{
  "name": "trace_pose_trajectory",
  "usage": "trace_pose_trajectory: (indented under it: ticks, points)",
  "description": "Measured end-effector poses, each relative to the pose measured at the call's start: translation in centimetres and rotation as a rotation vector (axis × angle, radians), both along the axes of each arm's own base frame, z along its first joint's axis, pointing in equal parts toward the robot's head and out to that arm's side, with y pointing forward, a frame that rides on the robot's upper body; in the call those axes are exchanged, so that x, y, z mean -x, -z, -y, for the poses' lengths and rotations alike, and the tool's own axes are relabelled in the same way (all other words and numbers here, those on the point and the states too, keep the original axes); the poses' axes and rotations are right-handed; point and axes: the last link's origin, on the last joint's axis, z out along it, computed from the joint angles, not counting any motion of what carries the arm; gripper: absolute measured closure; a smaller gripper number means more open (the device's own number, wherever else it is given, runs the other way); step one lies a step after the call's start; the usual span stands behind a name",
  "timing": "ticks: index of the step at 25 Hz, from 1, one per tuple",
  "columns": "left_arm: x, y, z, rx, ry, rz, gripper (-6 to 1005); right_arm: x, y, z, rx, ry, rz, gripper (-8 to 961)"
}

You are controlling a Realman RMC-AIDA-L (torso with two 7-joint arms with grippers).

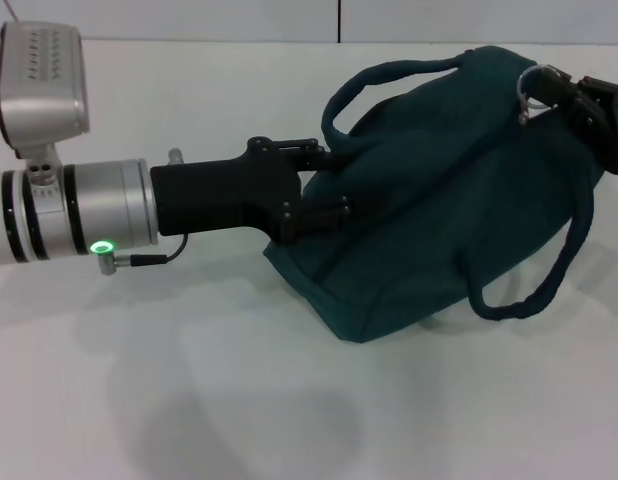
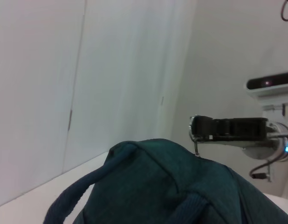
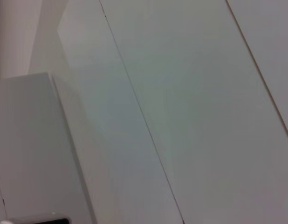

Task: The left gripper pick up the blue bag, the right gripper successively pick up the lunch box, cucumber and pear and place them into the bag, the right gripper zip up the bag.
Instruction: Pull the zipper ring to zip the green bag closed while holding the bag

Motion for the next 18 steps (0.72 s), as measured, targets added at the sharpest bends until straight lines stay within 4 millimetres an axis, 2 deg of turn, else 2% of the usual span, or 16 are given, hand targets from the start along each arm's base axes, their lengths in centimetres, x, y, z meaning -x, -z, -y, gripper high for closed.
trace_pose_trajectory:
  ticks: [5, 10, 18]
  points:
    - [-0.04, 0.08, 0.03, -0.005, 0.013, -0.002, 376, -0.03, 0.01, -0.04, -0.002, 0.003, 0.002, 872]
    - [0.05, 0.15, 0.03, -0.014, 0.015, 0.002, 634, -0.03, 0.01, -0.07, -0.003, 0.003, 0.003, 871]
    - [0.55, 0.18, 0.18, -0.019, 0.001, 0.019, 877, -0.12, 0.03, -0.04, -0.007, 0.005, 0.004, 869]
